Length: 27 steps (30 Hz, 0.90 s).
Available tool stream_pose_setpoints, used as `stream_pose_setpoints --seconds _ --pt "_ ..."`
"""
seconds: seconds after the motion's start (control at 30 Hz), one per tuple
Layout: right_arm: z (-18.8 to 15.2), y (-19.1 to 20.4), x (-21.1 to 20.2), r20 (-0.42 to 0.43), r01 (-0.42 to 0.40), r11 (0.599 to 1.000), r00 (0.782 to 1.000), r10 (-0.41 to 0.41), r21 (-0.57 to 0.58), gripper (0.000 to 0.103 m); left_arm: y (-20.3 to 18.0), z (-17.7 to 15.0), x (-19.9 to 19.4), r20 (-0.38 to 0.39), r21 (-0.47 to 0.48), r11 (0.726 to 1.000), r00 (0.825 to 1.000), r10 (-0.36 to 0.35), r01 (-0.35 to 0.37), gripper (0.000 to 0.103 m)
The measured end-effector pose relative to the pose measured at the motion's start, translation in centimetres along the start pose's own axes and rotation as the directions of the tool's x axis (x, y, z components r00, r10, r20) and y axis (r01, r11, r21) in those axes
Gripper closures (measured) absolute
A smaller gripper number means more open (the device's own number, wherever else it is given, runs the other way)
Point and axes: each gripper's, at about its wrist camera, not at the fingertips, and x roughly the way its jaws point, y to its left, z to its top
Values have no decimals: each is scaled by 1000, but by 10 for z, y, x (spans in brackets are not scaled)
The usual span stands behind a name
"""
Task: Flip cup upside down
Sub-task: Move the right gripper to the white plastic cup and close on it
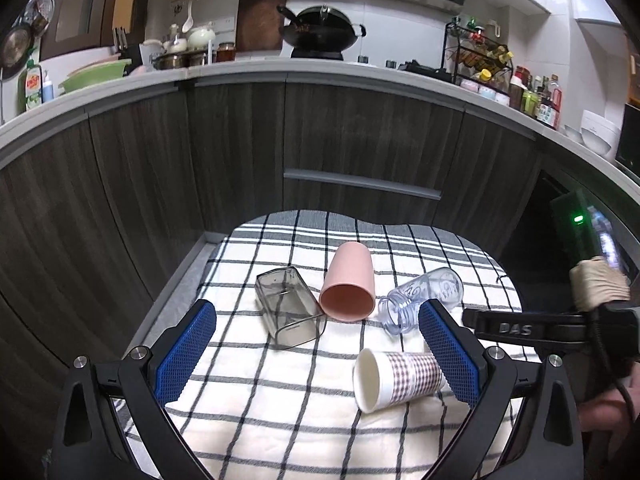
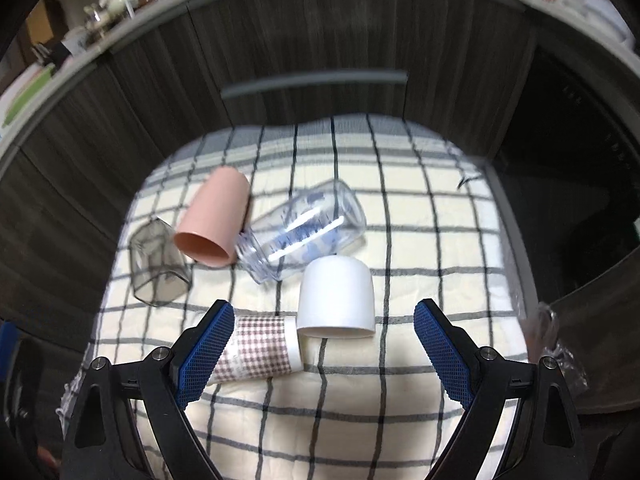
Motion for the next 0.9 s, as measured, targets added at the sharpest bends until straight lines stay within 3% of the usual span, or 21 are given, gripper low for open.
stream_pose_setpoints --seconds 0.23,0.47,0.57,0.63,0.7,0.9 --pt "28 -17 67 -237 -24 999 971 34 45 12 -10 8 33 -47 9 1000 999 25 -24 0" --pt "27 -23 109 -360 -26 996 931 57 90 18 -5 5 61 -113 -46 998 993 40 -45 0" --pt "22 -26 120 -384 -32 993 920 73 113 21 -3 2 66 -123 -45 997 991 50 -56 0" --pt "19 -26 126 -395 -40 992 915 83 115 32 -2 1 67 -126 -42 997 990 55 -61 0" --pt "16 -25 132 -407 -46 991 908 94 124 35 -1 0 69 -129 -44 997 990 61 -67 0" --pt "16 -27 127 -375 -50 990 922 97 131 35 -2 1 66 -129 -45 997 990 56 -62 0"
